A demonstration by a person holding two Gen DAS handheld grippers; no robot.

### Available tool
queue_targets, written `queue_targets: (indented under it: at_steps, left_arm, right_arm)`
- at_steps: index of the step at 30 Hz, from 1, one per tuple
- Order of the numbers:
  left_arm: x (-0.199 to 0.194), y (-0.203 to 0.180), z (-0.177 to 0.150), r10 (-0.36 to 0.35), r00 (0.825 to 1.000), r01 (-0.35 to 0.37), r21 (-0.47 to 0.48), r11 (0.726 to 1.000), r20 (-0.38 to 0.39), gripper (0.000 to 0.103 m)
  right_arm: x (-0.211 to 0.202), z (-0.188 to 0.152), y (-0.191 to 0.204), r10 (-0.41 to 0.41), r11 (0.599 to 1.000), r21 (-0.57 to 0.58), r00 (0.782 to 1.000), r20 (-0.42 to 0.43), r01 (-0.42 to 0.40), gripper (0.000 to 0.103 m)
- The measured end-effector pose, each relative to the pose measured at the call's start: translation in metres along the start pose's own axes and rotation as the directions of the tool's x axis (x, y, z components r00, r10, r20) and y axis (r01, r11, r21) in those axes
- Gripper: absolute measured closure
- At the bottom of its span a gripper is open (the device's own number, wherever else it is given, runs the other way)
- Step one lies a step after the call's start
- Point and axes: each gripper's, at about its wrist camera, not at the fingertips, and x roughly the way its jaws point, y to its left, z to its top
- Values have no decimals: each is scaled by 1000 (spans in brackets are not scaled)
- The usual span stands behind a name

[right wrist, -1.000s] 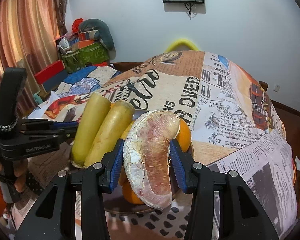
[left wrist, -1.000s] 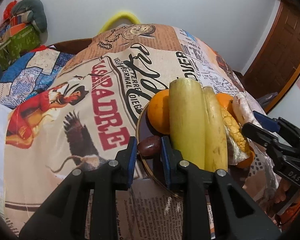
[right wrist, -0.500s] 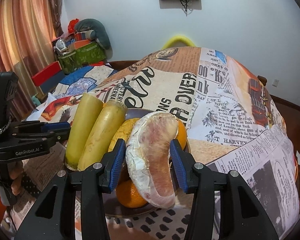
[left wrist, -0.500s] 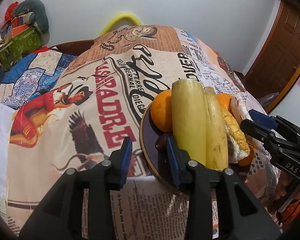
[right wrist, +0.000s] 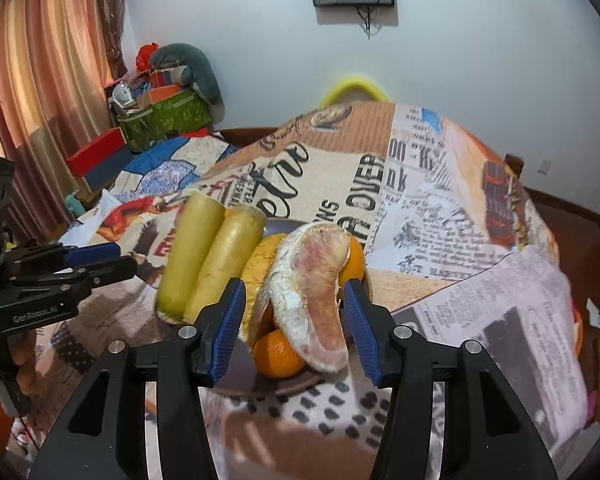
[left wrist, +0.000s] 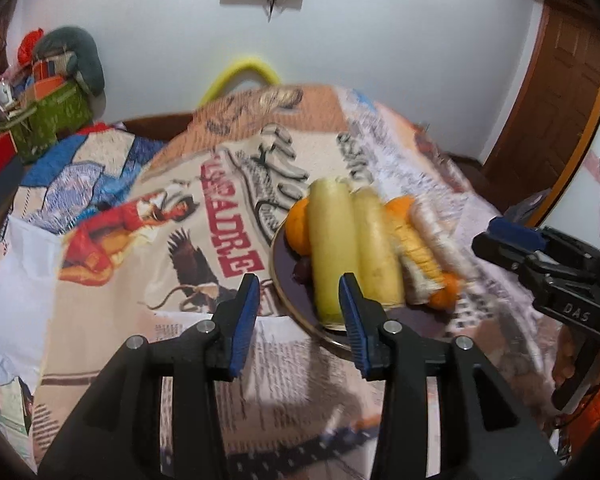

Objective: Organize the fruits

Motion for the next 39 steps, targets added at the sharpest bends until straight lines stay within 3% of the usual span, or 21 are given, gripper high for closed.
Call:
queue_targets:
  at_steps: [4, 8, 16, 22, 24, 26, 28, 30, 32, 36, 39]
  left_arm:
    - [-52, -13, 4, -8, 995, 7, 6, 1000, 97, 62]
    - [-107, -32, 6, -7, 979, 1, 30, 1000, 204, 62]
    - [-207, -72, -5, -12, 920, -22, 81, 997, 391, 61]
    - [-263, -92, -21, -10, 866, -50, 106, 993, 500, 49]
    - [-274, -95, -25, -13, 856, -49, 105, 993, 518, 43]
    - [-281, -96, -28, -15, 847, -47, 103, 994, 531, 40]
    - [-284, -97, -31, -8, 843, -55, 101, 993, 538, 36]
    - [-286, -98, -33, 3, 839, -66, 95, 993, 544, 23]
    - [-288, -98, -36, 2, 837, -64, 94, 993, 547, 18]
    - [-287, -99, -39, 10, 831, -72, 90, 993, 556, 4]
    - [-288, -101, -42, 13, 827, -78, 91, 993, 562, 3]
  right_arm:
    - [-35, 2, 6, -3, 1000, 11, 999, 53, 2, 56]
    - [-82, 6, 20, -16, 1000, 1, 991, 134, 16, 55]
    - [-181, 2, 52, -40, 999, -22, 941, 337, 50, 55]
    - [-221, -9, 67, -41, 999, -4, 904, 426, 47, 55]
    - [-227, -13, 71, -44, 999, -1, 896, 442, 50, 50]
    - [-229, -16, 70, -57, 998, 11, 888, 457, 58, 34]
    - [-230, -19, 72, -69, 998, 23, 879, 471, 66, 30]
    - [-229, -20, 73, -78, 997, 30, 877, 475, 72, 27]
    - [-230, -21, 73, -92, 996, 40, 873, 479, 83, 16]
    - [-240, -29, 75, -130, 991, 61, 857, 498, 115, 3]
    - [-242, -33, 75, -155, 988, 76, 847, 509, 135, 0]
